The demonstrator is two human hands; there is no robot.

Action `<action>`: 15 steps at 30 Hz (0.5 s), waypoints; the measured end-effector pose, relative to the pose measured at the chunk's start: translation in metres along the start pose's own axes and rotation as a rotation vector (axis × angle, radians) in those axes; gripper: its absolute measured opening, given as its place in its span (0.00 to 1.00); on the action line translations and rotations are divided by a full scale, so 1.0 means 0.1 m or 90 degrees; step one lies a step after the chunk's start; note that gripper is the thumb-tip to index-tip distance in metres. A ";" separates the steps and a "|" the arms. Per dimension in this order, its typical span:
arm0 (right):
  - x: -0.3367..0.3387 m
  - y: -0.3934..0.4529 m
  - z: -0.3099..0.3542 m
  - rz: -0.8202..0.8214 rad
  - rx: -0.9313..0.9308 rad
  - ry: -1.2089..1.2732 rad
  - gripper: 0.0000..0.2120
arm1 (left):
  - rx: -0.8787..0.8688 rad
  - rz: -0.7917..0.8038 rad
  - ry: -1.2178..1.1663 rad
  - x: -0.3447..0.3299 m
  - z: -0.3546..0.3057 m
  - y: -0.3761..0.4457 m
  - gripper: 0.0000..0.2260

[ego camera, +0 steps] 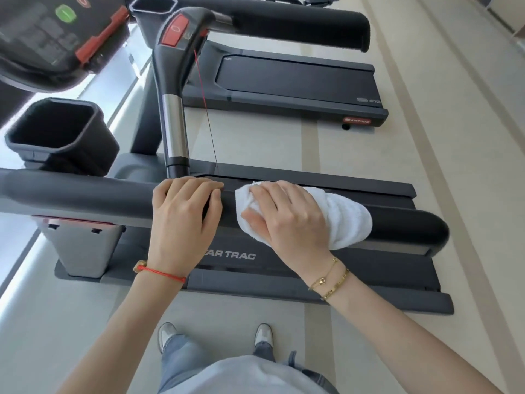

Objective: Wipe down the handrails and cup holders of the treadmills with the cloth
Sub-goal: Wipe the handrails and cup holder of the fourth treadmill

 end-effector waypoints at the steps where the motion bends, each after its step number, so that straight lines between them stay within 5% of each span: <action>1: -0.04 0.05 0.12 0.003 0.006 -0.001 0.18 | 0.003 -0.004 0.005 0.05 0.11 -0.02 0.11; 8: -0.30 0.38 0.96 0.028 0.053 -0.014 0.25 | 0.018 -0.015 0.023 0.42 1.00 -0.11 0.11; 15: -0.51 0.73 1.79 0.025 0.009 -0.010 0.19 | 0.015 -0.020 -0.002 0.76 1.87 -0.16 0.13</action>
Point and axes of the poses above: each hand's wrist, its own y-axis towards the middle knuckle, its own x-axis out of the back of the hand, z = x × y, the point moved 5 cm from there along y, towards the middle knuckle, and after that the axes turned 5 degrees about -x, right-handed, at the moved point
